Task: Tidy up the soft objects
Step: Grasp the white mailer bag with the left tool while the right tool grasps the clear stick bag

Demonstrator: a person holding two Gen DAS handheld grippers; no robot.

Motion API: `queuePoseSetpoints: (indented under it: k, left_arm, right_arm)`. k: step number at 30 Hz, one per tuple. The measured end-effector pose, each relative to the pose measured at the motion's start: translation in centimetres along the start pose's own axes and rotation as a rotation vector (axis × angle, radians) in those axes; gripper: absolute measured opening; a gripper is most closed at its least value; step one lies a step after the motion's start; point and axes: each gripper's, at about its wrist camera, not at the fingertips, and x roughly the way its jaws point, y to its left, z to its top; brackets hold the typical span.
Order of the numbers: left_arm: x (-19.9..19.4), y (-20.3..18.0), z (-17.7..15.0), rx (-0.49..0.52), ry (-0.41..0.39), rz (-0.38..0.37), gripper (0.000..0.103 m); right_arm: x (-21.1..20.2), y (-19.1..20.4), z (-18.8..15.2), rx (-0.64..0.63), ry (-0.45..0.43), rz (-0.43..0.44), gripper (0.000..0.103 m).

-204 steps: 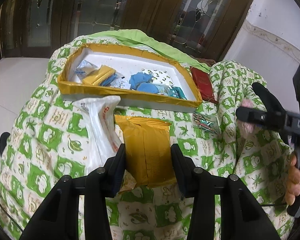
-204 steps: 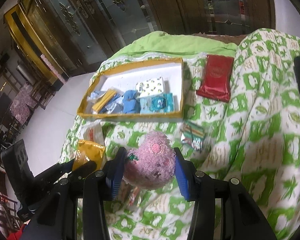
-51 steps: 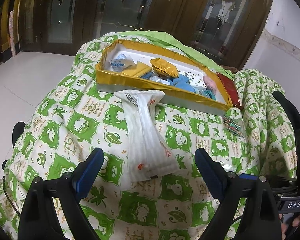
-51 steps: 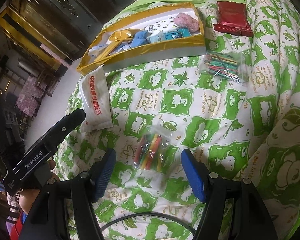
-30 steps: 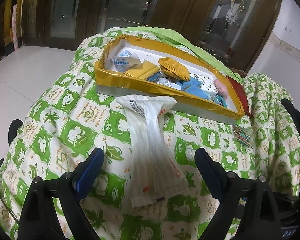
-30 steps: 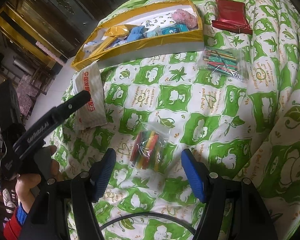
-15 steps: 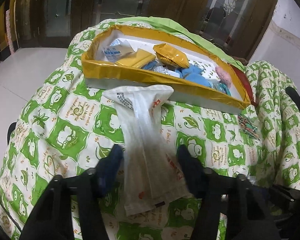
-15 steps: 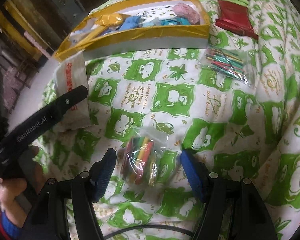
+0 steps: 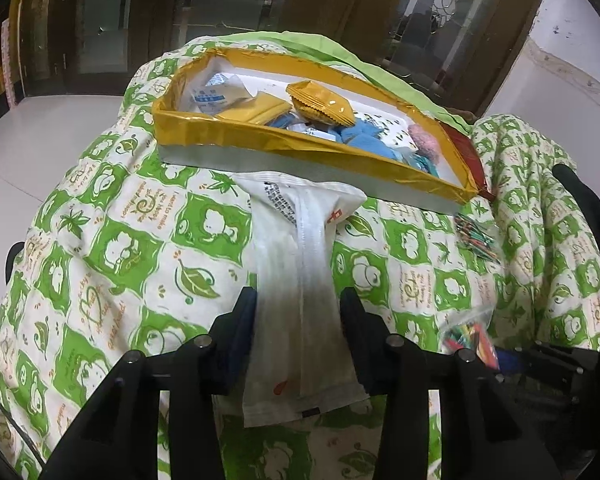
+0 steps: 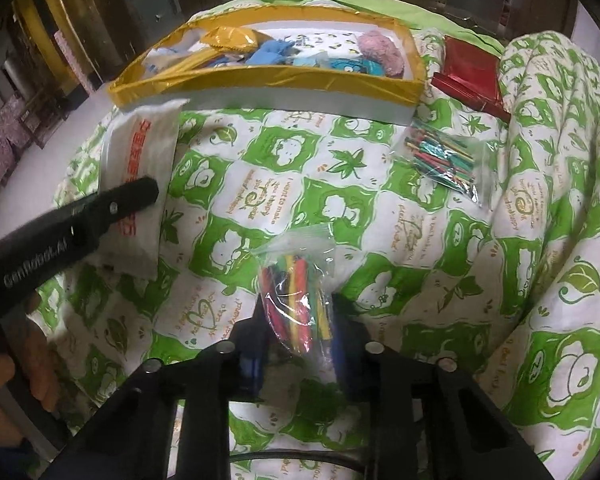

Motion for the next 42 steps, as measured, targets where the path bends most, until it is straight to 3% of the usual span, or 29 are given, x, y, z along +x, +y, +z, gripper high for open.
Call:
queuePoseSetpoints:
  k: [5, 10, 18, 42]
  left_arm:
    - [-0.4, -0.1, -0.2, -0.006, 0.000, -0.007, 0.041]
    - [-0.2, 0.0, -0.3, -0.007, 0.014, -0.011, 0.041]
    - [0.3, -0.1, -0.4, -0.003, 0.031, -0.008, 0.042]
    - [-1.0, -0.1, -0.2, -0.015, -0.014, -0.052, 0.040]
  right_arm:
    - [-1.2, -2.4, 0.4, 0.093, -0.018, 0.108, 0.020]
    - [-2.2, -3.9, 0.8, 0.131, -0.049, 0.154, 0.020]
    - [-2.2, -3.6, 0.3, 0.109, -0.038, 0.150, 0.020]
    - [-1.5, -3.2, 0.4, 0.108, -0.030, 0.148, 0.020]
